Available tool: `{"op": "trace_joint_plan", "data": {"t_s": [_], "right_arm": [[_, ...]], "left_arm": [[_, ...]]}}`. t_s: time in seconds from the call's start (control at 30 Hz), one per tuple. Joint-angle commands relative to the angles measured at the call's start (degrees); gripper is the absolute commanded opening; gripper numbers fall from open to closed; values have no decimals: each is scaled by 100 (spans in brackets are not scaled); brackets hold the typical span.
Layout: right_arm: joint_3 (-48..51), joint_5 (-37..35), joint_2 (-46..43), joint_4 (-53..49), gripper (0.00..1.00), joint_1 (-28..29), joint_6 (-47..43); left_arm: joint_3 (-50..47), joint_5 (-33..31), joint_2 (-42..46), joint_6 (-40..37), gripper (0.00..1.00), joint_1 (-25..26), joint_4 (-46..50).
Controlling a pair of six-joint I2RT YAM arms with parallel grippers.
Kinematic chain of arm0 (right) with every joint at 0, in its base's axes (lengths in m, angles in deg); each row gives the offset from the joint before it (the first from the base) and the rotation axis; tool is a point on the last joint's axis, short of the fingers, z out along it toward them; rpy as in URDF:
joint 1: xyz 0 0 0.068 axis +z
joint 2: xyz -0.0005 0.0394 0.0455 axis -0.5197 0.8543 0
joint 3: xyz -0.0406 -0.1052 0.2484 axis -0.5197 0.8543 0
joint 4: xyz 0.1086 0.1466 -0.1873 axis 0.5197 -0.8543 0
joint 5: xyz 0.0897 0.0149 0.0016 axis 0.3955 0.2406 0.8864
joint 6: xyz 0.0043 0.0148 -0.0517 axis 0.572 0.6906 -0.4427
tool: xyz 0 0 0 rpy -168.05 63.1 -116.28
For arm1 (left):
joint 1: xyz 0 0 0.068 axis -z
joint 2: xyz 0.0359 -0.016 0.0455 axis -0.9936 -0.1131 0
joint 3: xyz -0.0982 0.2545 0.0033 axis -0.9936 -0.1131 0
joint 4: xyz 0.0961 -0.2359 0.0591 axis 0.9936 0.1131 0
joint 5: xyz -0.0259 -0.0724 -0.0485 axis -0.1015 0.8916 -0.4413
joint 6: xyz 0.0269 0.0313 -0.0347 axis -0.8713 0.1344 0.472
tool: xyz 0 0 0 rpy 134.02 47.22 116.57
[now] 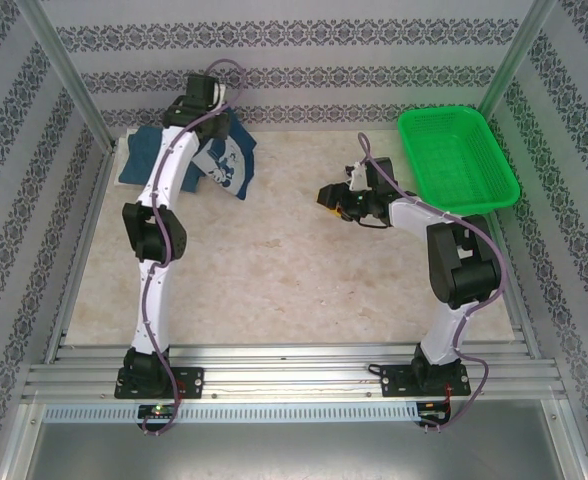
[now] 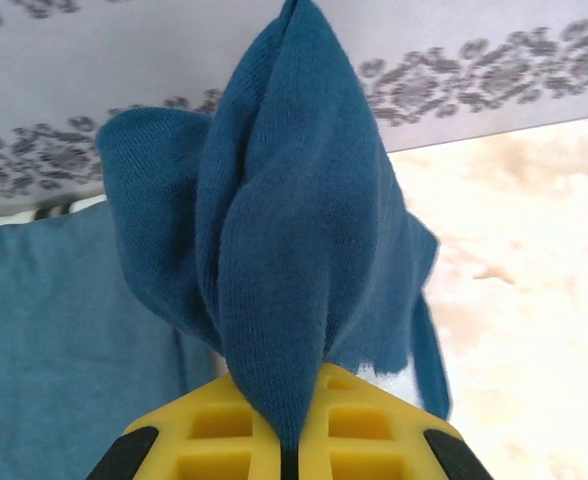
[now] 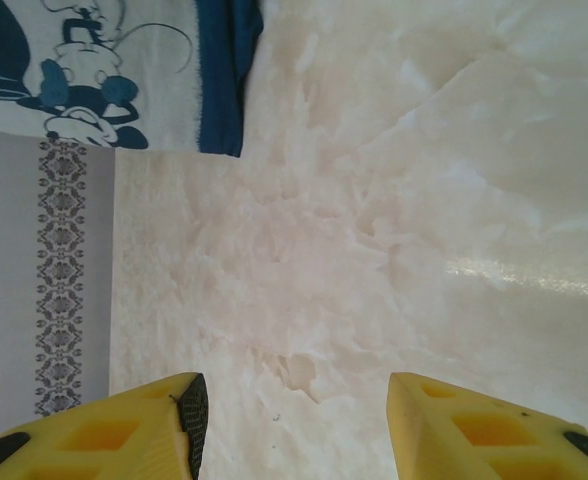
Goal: Fold and stack the t-shirts
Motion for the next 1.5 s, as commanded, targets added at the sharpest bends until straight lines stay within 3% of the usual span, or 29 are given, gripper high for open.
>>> {"op": "trace_joint_plan", "data": {"t_s": [0.0,0.9,1.33,1.47], "right_arm": [[84,18,112,140,51,-18,-94],[-66,163,707,140,51,192,-241],[-326,155,995,-154,51,357,-368],[-370,155,1057,-194,52,405,-383]], "left_arm": [[163,-103,-52,-201,0,-357,-75],[373,512,-828,33,1,-2197,-1290],[325,647,-1140,-28,3,-2562,-1590],[150,643,-1165,-70,8,-2610,-1773]]}}
